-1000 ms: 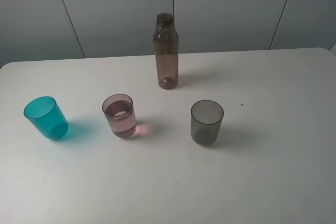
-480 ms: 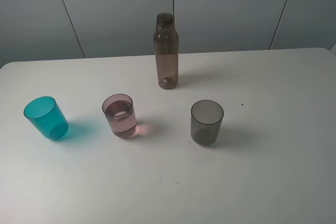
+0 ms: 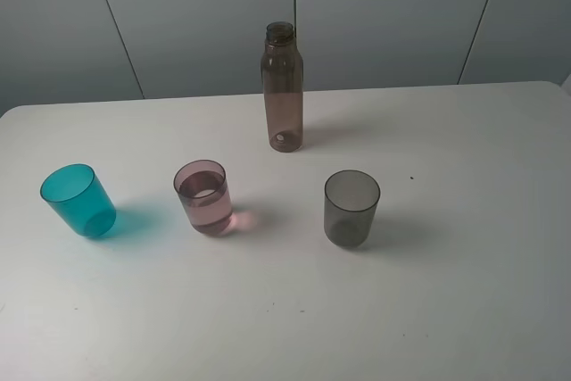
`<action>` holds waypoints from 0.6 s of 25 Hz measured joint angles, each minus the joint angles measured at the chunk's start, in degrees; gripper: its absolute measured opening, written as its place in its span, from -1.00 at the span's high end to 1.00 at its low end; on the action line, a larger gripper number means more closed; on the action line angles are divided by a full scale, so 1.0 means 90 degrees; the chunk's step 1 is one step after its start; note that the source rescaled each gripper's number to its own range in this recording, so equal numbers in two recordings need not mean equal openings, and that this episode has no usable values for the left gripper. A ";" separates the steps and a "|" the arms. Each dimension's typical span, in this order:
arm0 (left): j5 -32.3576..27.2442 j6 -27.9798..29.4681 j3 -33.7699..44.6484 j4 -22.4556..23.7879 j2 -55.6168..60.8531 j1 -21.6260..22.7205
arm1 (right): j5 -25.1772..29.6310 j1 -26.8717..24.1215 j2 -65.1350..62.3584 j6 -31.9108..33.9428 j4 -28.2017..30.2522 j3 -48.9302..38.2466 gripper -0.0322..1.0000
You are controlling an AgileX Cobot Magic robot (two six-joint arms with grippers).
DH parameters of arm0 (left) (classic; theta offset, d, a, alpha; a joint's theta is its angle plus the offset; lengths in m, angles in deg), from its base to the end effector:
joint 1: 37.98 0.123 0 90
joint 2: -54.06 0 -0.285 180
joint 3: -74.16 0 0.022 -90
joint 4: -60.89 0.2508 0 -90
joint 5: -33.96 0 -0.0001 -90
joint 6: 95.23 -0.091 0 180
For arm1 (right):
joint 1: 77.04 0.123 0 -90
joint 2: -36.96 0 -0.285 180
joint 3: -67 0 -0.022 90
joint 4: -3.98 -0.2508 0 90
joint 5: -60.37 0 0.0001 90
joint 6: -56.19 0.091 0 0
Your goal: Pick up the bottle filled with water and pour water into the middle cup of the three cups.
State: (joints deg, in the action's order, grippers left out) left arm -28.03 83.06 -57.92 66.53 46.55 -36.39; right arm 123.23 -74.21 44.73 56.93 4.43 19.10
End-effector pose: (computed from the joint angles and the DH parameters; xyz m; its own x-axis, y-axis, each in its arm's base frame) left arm -0.0082 0.0077 0.2790 -0.4652 0.0629 -0.8830 -0.0695 0.9918 0.1073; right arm -0.0077 -0.0010 0.2776 -0.4774 -0.0143 -0.8786 -0.0388 0.9992 0.0049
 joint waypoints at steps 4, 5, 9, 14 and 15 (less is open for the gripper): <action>0.0000 0.0000 0.0000 0.0000 0.0000 0.0000 | 0.0000 0.0000 0.0000 0.0000 0.0000 0.0000 -0.99; 0.0000 0.0000 0.0000 0.0000 0.0000 0.0000 | 0.0000 0.0000 0.0000 0.0000 0.0000 0.0000 -0.99; 0.0000 0.0000 0.0000 0.0000 0.0000 0.0000 | 0.0000 0.0000 0.0000 -0.0017 -0.0051 0.0000 -0.99; 0.0000 0.0000 0.0000 0.0000 0.0000 0.0000 | 0.0000 0.0000 0.0000 -0.0271 -0.0464 0.0000 -0.99; 0.0000 0.0000 0.0000 0.0000 0.0000 0.0000 | 0.0000 0.0000 0.0000 -0.0316 -0.0478 0.0000 -0.99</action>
State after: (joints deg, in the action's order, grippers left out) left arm -28.03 83.06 -57.92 66.53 46.55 -36.39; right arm 123.23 -74.21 44.73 54.08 0.13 19.10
